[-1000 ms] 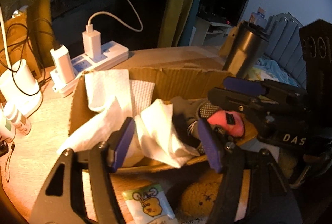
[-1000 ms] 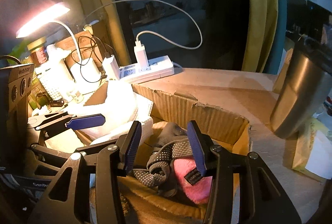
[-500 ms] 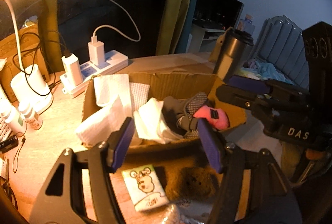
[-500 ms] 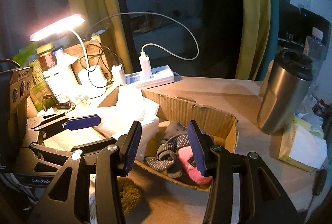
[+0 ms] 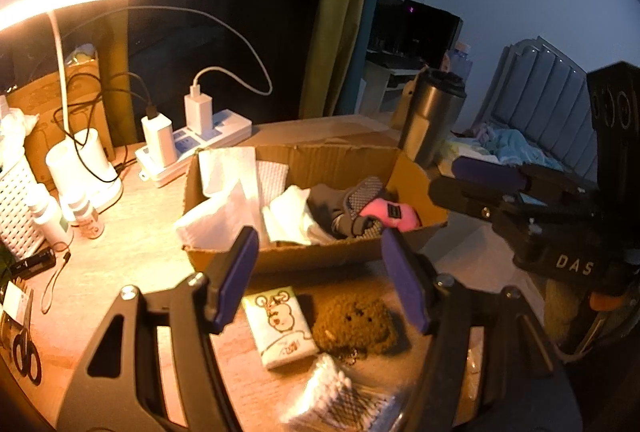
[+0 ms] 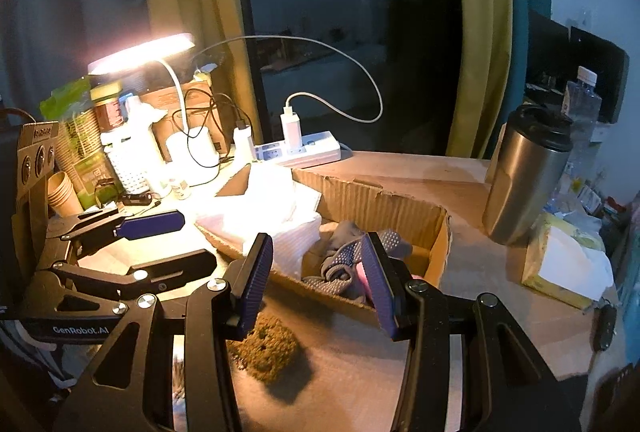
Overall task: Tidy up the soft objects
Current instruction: 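Open both tools to release the glove and tissue inside the box, then withdraw both tools from the box back toward the remaining items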
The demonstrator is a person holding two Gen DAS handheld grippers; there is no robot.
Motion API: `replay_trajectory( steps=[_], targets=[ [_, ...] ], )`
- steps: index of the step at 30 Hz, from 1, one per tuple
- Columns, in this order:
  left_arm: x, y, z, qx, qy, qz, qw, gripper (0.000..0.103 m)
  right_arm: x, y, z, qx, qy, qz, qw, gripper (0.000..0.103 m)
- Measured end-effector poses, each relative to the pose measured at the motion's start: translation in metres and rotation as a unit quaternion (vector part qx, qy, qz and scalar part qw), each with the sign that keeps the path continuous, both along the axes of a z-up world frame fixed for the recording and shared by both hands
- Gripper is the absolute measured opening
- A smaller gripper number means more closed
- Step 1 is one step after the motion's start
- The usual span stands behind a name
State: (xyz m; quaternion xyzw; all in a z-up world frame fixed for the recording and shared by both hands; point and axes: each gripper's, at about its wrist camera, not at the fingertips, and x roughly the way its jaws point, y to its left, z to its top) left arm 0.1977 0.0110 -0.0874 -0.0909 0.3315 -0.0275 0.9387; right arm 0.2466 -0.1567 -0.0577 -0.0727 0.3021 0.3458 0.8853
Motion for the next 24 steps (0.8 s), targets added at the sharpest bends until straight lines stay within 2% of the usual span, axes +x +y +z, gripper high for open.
replay_trajectory(
  steps=[21, 24],
  targets=[
    [-0.048, -0.007, 0.000, 0.000, -0.008, 0.000, 1.0000, 0.067, -0.048, -0.010, -0.005, -0.009, 0.001, -0.011, 1.000, 0.049],
    [-0.055, -0.010, -0.001, 0.000, -0.009, -0.001, 1.0000, 0.067, -0.054, -0.013, -0.007, -0.009, 0.002, -0.014, 1.000, 0.056]
  ],
)
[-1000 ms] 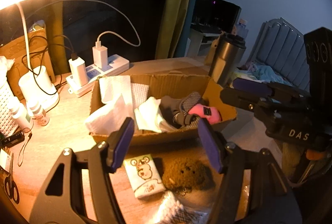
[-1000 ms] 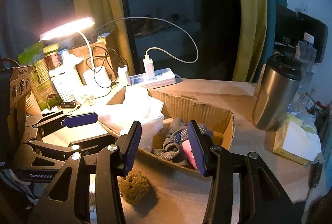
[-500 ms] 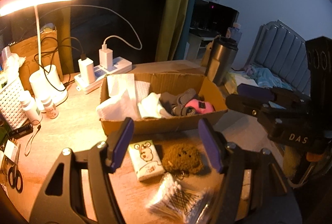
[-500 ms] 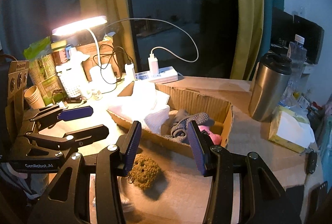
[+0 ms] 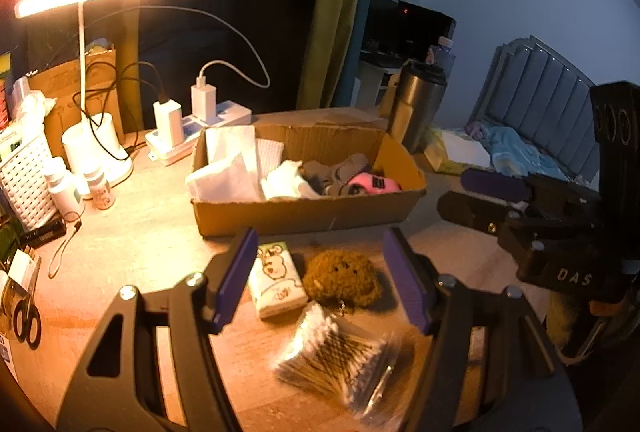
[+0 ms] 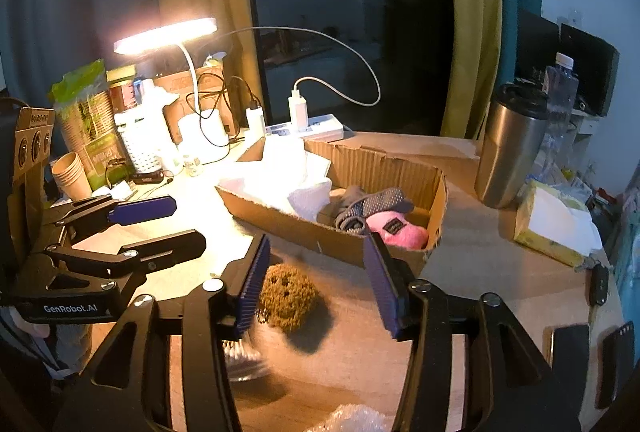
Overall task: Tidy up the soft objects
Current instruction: 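Withdraw both tools from the box back toward the remaining items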
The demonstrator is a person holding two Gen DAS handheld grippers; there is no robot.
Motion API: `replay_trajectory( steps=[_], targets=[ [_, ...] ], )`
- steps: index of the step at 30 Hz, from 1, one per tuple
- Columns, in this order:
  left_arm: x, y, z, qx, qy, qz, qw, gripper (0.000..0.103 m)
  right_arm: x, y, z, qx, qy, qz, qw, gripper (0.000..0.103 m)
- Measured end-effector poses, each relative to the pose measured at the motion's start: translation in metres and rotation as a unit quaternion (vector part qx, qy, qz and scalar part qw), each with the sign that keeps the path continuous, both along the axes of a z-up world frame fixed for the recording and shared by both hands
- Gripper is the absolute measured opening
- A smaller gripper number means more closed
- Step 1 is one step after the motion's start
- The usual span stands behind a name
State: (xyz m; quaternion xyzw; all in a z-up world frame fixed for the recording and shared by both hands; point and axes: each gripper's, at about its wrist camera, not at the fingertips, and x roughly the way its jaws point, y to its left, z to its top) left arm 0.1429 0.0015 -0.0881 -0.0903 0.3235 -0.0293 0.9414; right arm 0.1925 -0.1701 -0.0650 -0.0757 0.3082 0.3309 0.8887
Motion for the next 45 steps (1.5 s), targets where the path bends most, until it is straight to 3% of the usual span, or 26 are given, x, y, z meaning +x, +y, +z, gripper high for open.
replay_trajectory(
  steps=[20, 24, 27, 29, 45],
  targets=[
    [-0.034, -0.017, -0.019, 0.004, 0.016, -0.009, 0.9998, 0.067, -0.038, -0.024, -0.033, -0.007, 0.023, -0.024, 0.999, 0.058],
    [-0.039, -0.021, -0.027, 0.002, 0.024, -0.014, 0.9996, 0.067, -0.044, -0.028, -0.043, -0.014, 0.028, -0.031, 0.999, 0.063],
    [-0.042, -0.023, -0.036, 0.001, 0.030, -0.017, 0.9994, 0.075, -0.048, -0.032, -0.051, -0.018, 0.033, -0.039, 0.999, 0.069],
    [-0.043, -0.024, -0.041, 0.001, 0.036, -0.020, 0.9992, 0.088, -0.050, -0.036, -0.056, -0.019, 0.034, -0.047, 0.998, 0.071],
    [-0.042, -0.036, -0.070, 0.011, 0.074, -0.018, 0.9970, 0.088, -0.056, -0.066, -0.094, -0.024, 0.068, -0.062, 0.995, 0.074]
  ],
)
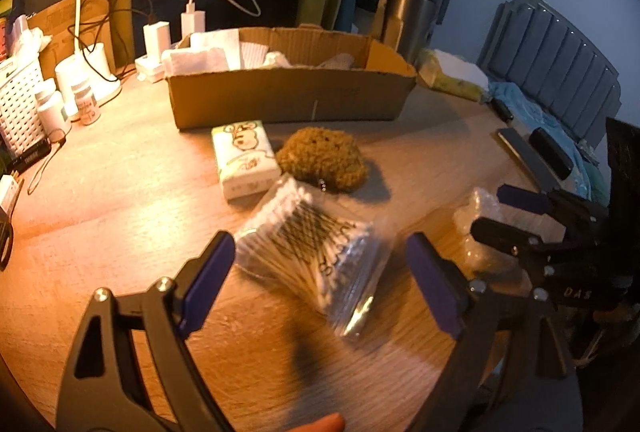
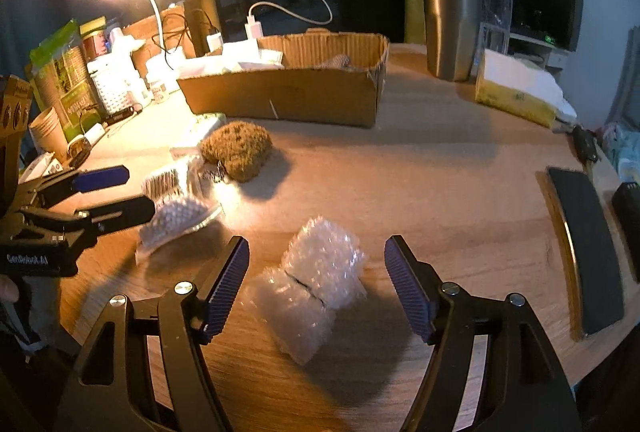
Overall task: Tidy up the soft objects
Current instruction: 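Withdraw both tools from the box back toward the remaining items, then grasp the bubble wrap with the right tool while the left grasps the cotton swab bag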
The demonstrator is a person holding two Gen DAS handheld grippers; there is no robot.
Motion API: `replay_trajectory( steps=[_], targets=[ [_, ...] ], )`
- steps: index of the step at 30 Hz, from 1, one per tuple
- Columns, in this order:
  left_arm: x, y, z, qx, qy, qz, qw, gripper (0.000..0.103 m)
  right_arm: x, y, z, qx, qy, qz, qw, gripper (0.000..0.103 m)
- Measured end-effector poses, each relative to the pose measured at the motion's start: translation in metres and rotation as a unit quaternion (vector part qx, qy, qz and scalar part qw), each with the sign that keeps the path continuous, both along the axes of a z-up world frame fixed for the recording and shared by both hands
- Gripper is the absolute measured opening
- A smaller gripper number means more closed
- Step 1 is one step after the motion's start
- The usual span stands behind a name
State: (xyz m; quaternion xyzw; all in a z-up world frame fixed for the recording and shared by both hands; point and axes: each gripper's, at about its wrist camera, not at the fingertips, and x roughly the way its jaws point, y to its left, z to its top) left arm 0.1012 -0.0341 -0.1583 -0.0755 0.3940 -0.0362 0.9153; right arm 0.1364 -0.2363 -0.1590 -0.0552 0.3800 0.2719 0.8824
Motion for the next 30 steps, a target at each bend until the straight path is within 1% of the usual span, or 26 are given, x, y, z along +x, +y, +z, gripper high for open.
replay_trajectory(
  steps=[6, 13, 16, 17, 18, 19, 20, 24, 28, 30],
  targets=[
    [0.009, 0.003, -0.005, 0.004, 0.012, 0.020, 0.9997, 0.088, 0.003, -0.004, -0.010, 0.006, 0.019, 0.003, 1.000, 0.074],
    [0.028, 0.003, -0.010, 0.006, 0.026, 0.041, 0.9988, 0.088, 0.006, -0.005, -0.019, 0.011, 0.037, 0.015, 0.999, 0.074],
    [0.037, 0.002, -0.014, 0.018, 0.032, 0.050, 0.9981, 0.088, 0.007, -0.007, -0.018, 0.014, 0.036, 0.017, 0.999, 0.074],
    [0.041, 0.001, -0.017, 0.024, 0.038, 0.053, 0.9976, 0.089, 0.008, -0.008, -0.018, 0.014, 0.036, 0.017, 0.999, 0.072],
    [0.043, 0.001, -0.019, 0.023, 0.041, 0.053, 0.9975, 0.089, 0.009, -0.009, -0.018, 0.015, 0.035, 0.017, 0.999, 0.067],
    [0.044, 0.001, -0.021, 0.022, 0.045, 0.052, 0.9974, 0.089, 0.010, -0.009, -0.018, 0.014, 0.035, 0.018, 0.999, 0.059],
    [0.046, 0.001, -0.023, 0.026, 0.049, 0.051, 0.9972, 0.089, 0.011, -0.009, -0.018, 0.015, 0.035, 0.018, 0.999, 0.055],
    [0.045, -0.003, -0.025, 0.038, 0.056, 0.033, 0.9971, 0.089, 0.013, -0.007, -0.017, 0.015, 0.034, 0.021, 0.999, 0.052],
    [0.035, -0.003, -0.028, 0.045, 0.064, 0.010, 0.9969, 0.089, 0.014, -0.003, -0.017, 0.016, 0.033, 0.025, 0.999, 0.051],
    [0.031, -0.002, -0.033, 0.043, 0.081, -0.001, 0.9958, 0.089, 0.015, -0.001, -0.016, 0.016, 0.032, 0.026, 0.999, 0.051]
  ],
)
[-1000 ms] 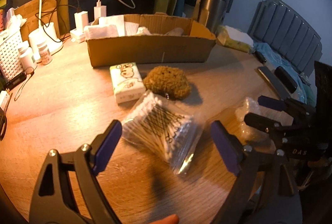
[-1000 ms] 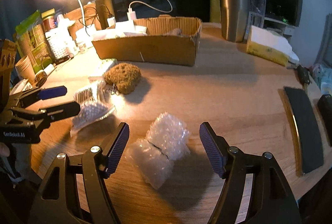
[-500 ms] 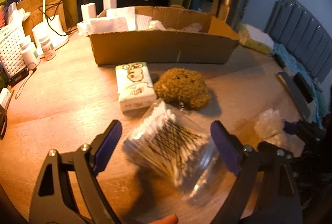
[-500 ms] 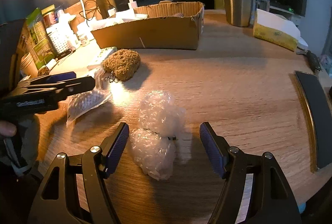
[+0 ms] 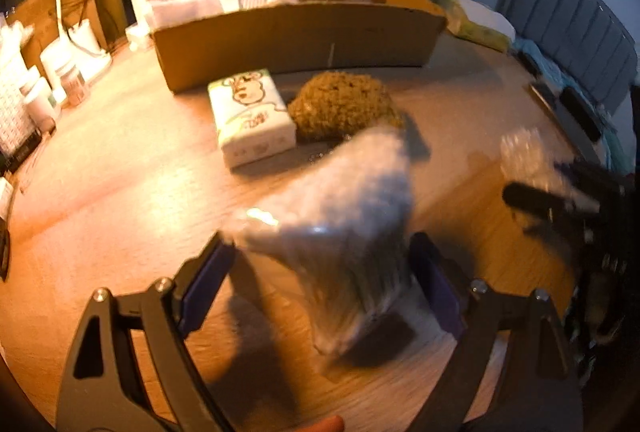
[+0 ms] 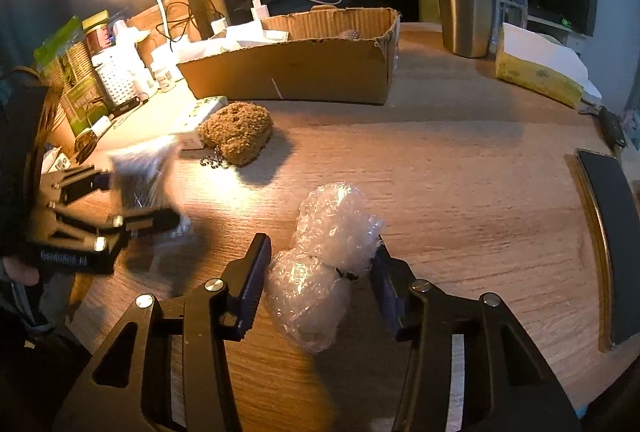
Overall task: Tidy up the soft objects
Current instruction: 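Grasp the bubble wrap with the right tool while the left grasps the cotton swab bag, then carry the bubble wrap and cotton swab bag into the cardboard box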
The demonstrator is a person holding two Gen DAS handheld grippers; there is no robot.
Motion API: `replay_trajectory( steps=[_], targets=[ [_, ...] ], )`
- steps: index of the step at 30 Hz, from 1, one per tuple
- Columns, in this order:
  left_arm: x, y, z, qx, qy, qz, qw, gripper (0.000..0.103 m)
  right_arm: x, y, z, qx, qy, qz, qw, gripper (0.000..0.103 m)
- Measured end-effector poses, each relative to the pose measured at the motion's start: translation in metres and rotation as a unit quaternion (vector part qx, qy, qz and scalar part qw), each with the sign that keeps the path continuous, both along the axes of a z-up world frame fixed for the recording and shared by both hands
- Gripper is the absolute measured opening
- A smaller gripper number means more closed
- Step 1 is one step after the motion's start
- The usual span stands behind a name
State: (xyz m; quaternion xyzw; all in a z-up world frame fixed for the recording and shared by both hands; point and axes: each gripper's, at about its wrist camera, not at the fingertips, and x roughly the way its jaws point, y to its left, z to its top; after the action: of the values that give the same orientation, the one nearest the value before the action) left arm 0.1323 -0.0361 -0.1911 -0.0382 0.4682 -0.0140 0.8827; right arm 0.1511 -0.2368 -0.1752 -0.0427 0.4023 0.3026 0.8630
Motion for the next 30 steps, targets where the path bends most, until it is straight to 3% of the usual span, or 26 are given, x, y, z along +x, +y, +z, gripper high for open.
replay_trajectory(
  steps=[6, 8, 11, 14, 22, 30],
  targets=[
    [-0.009, 0.005, -0.001, 0.000, 0.002, -0.003, 1.0000, 0.088, -0.001, 0.009, 0.003, -0.002, -0.002, 0.007, 1.000, 0.051],
    [-0.009, 0.007, 0.000, -0.009, -0.003, 0.001, 1.0000, 0.067, -0.002, 0.011, 0.006, -0.002, -0.005, 0.010, 1.000, 0.050],
    [-0.011, 0.006, 0.006, -0.015, -0.020, -0.012, 0.9996, 0.054, -0.002, 0.013, 0.010, -0.002, -0.009, 0.012, 1.000, 0.050],
    [-0.010, 0.008, 0.006, -0.027, -0.023, -0.019, 0.9992, 0.047, 0.001, 0.014, 0.014, -0.003, -0.013, 0.011, 1.000, 0.050],
    [-0.010, 0.012, 0.017, -0.051, -0.035, -0.020, 0.9979, 0.045, 0.006, 0.018, 0.028, 0.000, -0.026, 0.012, 1.000, 0.050],
    [-0.010, 0.012, 0.050, -0.063, -0.081, -0.026, 0.9944, 0.045, 0.016, 0.019, 0.045, 0.008, -0.041, 0.009, 0.999, 0.050]
  ],
)
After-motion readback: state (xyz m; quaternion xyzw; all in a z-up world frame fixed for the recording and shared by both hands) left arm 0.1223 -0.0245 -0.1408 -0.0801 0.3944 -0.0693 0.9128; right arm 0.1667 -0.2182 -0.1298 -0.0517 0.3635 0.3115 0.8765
